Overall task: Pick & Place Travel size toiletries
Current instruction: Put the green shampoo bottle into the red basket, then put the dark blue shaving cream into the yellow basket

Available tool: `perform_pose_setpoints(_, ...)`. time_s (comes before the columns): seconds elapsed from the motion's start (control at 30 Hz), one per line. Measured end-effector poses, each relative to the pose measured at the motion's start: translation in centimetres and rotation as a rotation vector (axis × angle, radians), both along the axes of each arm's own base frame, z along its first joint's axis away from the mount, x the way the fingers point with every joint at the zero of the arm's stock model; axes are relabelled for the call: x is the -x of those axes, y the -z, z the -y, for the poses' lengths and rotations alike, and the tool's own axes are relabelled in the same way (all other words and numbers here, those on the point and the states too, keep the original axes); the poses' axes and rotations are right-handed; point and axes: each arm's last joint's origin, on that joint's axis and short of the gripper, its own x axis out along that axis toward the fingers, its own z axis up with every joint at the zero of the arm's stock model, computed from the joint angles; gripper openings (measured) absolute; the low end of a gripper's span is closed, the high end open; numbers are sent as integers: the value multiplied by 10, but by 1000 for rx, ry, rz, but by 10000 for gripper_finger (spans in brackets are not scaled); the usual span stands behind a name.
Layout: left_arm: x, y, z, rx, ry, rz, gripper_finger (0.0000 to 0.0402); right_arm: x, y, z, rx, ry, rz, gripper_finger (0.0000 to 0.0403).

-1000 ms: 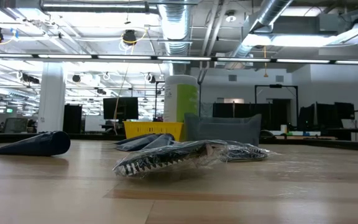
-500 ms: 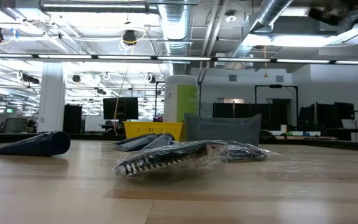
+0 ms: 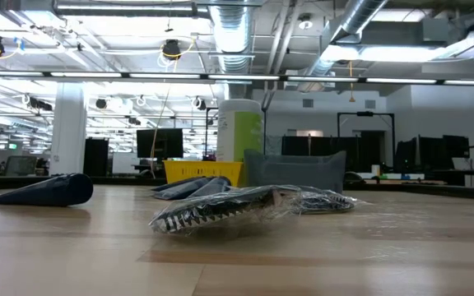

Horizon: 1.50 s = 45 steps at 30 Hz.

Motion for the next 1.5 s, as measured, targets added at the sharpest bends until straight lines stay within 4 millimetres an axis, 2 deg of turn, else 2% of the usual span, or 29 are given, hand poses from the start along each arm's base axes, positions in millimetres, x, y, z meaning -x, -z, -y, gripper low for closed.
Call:
perform_pose_setpoints(0.27,-1,7,0,4,1,-20,211,-1,30,-19,82,-110,-66,171)
perform_pose_setpoints(0.6,-1,6,0,4,1,-20,209,-3,34,-21,81,-122,-58,192)
perform_pose_setpoints(0.93,10,-2,-2,10,5,15,209,3,42,-17,105,49,-126,227)
perform_pose_setpoints(1.1,34,-17,-13,42,-26,53,209,1,24,-15,41,64,-74,226)
perform_pose_setpoints(1.3,85,-18,-29,96,-174,-100,203,-4,-7,6,-57,187,-3,228)
perform_pose_setpoints(1.4,114,-19,-35,89,-238,-120,177,-7,-23,22,-105,264,51,228)
perform_pose_setpoints(1.5,134,-16,-40,57,-288,-156,133,-10,-38,39,-132,347,149,228)
